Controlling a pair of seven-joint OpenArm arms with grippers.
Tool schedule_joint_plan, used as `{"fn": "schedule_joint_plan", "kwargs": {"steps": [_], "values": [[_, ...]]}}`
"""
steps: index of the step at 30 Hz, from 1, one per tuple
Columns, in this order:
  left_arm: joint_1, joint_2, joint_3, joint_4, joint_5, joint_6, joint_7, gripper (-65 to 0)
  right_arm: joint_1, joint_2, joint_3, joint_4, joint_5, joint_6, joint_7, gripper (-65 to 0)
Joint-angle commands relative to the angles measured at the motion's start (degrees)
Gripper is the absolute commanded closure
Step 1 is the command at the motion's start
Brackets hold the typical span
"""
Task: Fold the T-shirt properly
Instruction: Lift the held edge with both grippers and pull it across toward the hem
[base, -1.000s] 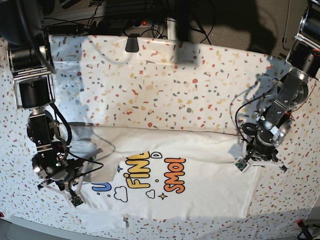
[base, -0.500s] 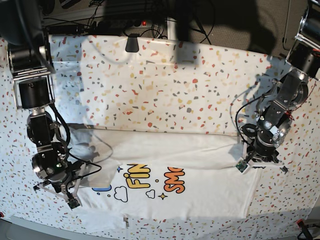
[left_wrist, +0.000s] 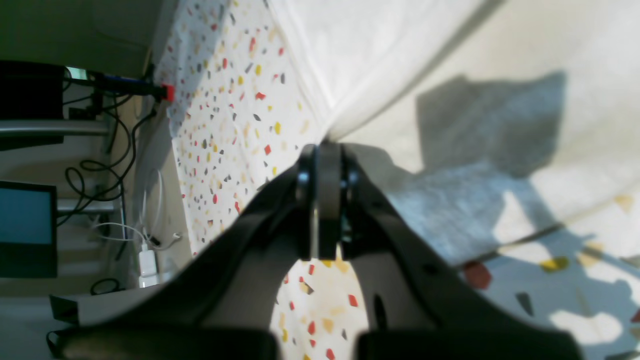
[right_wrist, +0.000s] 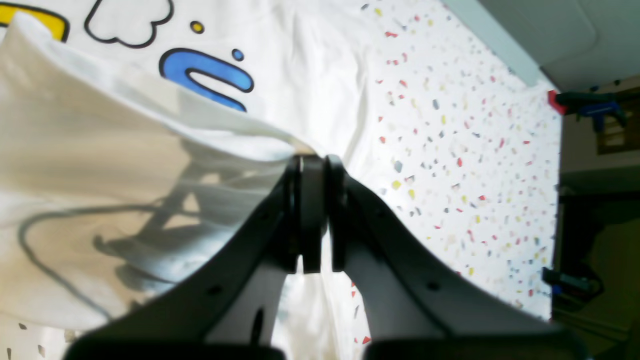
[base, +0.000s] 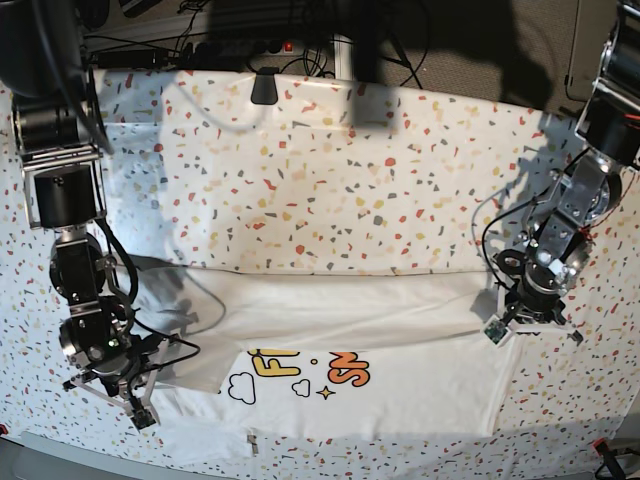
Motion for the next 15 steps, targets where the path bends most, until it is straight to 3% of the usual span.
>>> {"fn": "schedule_joint_plan", "kwargs": {"steps": [1,15], "values": [[-2.03,-0.68,-0.48,0.57,-0.52,1.05,-1.51,0.0,2.08,0.44,0.46,0.39,-0.59,-0.66,1.42,0.0],[-3.06,-0.50,-0.48,-0.61,-3.06,1.01,-3.98,0.0,2.23,-1.62,0.48,-4.20,-3.74,-0.68,3.61,0.0]]}}
